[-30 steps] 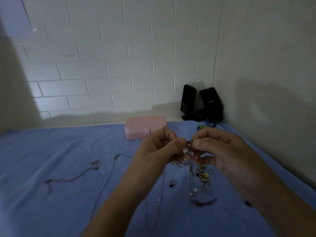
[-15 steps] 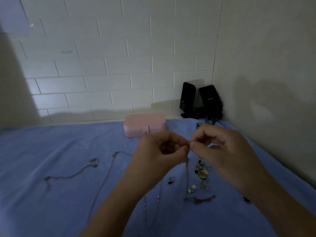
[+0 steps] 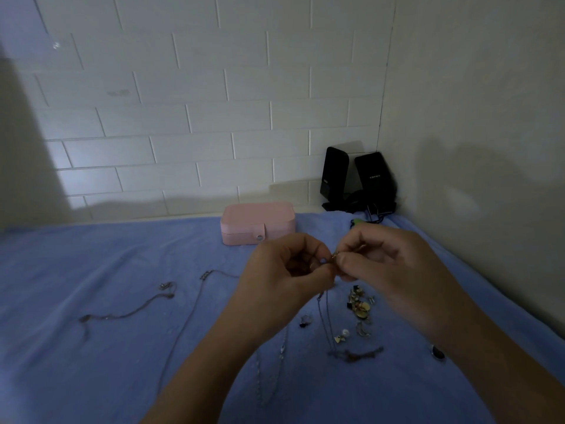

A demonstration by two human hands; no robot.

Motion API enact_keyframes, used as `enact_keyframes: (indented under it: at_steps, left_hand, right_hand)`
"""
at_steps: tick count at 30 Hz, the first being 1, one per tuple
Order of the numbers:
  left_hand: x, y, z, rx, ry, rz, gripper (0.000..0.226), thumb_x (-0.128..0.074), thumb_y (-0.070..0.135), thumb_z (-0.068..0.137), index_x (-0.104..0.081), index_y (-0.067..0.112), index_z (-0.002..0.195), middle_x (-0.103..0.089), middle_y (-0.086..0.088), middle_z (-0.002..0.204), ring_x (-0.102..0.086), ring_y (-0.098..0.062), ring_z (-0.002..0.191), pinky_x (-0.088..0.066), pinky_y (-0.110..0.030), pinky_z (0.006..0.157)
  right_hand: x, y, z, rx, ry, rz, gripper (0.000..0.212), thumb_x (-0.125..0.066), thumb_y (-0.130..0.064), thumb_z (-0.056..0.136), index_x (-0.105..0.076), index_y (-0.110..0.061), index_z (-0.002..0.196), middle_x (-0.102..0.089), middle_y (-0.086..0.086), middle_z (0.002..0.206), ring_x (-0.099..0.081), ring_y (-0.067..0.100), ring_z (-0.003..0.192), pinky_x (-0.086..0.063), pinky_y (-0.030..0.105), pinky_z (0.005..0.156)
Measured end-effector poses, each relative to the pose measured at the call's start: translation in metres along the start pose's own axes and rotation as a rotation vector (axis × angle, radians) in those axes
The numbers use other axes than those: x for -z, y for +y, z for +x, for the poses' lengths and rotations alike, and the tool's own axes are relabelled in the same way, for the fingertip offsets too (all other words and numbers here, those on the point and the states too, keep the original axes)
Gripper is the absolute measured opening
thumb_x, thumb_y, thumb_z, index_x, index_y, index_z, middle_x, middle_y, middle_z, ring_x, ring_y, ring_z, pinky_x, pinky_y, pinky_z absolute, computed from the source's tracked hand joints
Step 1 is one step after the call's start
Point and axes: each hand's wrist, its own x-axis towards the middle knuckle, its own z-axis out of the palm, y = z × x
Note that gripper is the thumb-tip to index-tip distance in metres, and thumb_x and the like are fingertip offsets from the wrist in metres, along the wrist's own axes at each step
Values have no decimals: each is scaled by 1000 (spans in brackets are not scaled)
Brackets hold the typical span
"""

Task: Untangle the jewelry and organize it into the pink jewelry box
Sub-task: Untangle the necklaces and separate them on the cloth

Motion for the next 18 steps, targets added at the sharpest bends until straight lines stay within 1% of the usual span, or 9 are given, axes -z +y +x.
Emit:
enact_keyframes:
  at_steps: [2,4,5,6,7,10,14,16,18]
  left_hand:
    - [2,-1,1,-6,34,-21,10,-70,3,78,-66,10,73,-61,5,57,-55,-4,54,-43,-13,54]
    - [4,-3,2,-17,54,-36,7,-74,12,75,-69,14,73,-67,-6,66,-65,-21,64,-53,-26,60]
    - [4,-4,2,-21,57,-34,6,-76,18,74,-70,16,74,-69,-9,71,-67,-29,70,-56,-35,66]
    - [4,-5,1,-32,61,-14,8,-76,23,73,-71,18,75,-71,-8,74,-68,-31,74,-56,-39,70]
    - [4,-5,1,-51,69,30,10,-77,27,73,-71,19,76,-71,-4,76,-68,-26,75,-57,-38,72]
    - [1,-9,1,-178,115,264,6,-74,29,75,-70,25,77,-68,8,75,-61,-6,71,-51,-20,66]
    - [2,-14,4,-297,189,438,6,-68,28,74,-70,23,78,-61,15,69,-54,3,68,-44,-10,60]
    - [3,-13,4,-299,207,459,5,-70,27,74,-70,23,77,-60,18,66,-53,6,68,-42,-7,61]
    - [3,-11,2,-238,207,404,6,-75,26,74,-69,27,73,-63,13,61,-56,3,66,-45,-9,60]
  right_hand:
    - [-1,1,0,-14,12,51,12,-63,-8,82,-67,-13,72,-68,1,71,-68,15,73,-57,38,78]
    - [-1,0,0,-52,6,157,4,-67,-7,81,-68,-9,78,-71,4,74,-70,20,75,-59,37,76]
    - [-1,0,0,-86,-6,225,4,-70,-9,78,-69,-7,81,-72,7,77,-71,22,76,-59,34,74]
    - [-1,0,-1,-127,-19,290,12,-71,-13,73,-70,-6,83,-73,9,79,-71,22,77,-59,30,72]
    - [0,0,-1,-166,-33,347,18,-71,-15,69,-71,-6,84,-74,9,80,-72,21,77,-59,26,70]
    - [2,0,-2,-211,-60,398,22,-71,-16,63,-74,-13,84,-75,6,82,-72,16,78,-55,17,66]
    - [2,-1,-3,-210,-106,369,24,-71,-3,70,-74,-15,91,-75,3,85,-72,12,81,-52,13,65]
    - [1,-1,-3,-207,-98,356,25,-70,2,72,-74,-15,90,-75,3,84,-72,12,80,-52,13,64]
    - [1,-1,-2,-212,-93,342,24,-71,2,73,-74,-15,90,-75,4,83,-72,13,79,-52,13,64]
